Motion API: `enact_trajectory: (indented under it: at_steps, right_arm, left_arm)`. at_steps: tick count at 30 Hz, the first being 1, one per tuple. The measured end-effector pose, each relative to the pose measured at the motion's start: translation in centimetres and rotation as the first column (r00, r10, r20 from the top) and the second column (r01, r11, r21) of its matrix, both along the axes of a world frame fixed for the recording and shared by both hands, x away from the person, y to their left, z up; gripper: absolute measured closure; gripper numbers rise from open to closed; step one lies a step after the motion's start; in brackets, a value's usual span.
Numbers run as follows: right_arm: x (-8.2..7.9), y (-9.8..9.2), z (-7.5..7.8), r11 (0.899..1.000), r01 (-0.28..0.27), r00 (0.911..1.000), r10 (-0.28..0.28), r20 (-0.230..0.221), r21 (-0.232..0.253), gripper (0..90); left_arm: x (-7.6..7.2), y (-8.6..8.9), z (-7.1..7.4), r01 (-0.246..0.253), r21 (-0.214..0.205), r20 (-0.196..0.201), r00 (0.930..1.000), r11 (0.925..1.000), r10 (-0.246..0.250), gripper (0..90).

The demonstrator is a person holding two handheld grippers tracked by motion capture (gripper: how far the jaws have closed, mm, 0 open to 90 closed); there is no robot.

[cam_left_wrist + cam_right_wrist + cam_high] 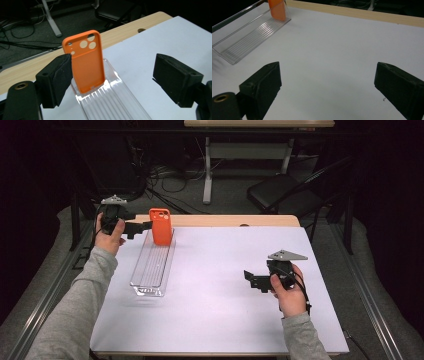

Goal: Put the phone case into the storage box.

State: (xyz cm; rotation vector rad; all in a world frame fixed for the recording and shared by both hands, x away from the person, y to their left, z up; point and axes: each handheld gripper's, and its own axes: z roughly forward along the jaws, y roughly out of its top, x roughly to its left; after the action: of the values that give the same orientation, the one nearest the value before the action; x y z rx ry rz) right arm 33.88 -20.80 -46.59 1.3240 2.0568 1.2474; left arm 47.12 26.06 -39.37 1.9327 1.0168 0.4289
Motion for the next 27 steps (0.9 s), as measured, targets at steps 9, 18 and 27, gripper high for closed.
enact_trajectory:
  at_steps: [9,18,27]
  right_arm:
    - [-0.9,-0.2,0.8,1.0,-0.021,0.9997,0.021,0.016,-0.002,6.9]
    - [-2.1,-0.6,1.3,0.999,-0.034,0.999,0.034,0.03,-0.006,5.3]
    - [-2.7,-0.9,1.2,0.999,-0.047,0.9984,0.048,0.031,-0.027,5.2]
  left_arm:
    - [-3.5,0.0,0.4,0.077,-0.072,0.037,0.9966,0.9944,-0.074,15.9]
    - [-6.3,0.5,-0.5,0.101,-0.082,0.055,0.9938,0.9914,-0.097,15.7]
    - [-8.6,0.9,-1.5,0.11,-0.096,0.066,0.9924,0.9892,-0.104,15.7]
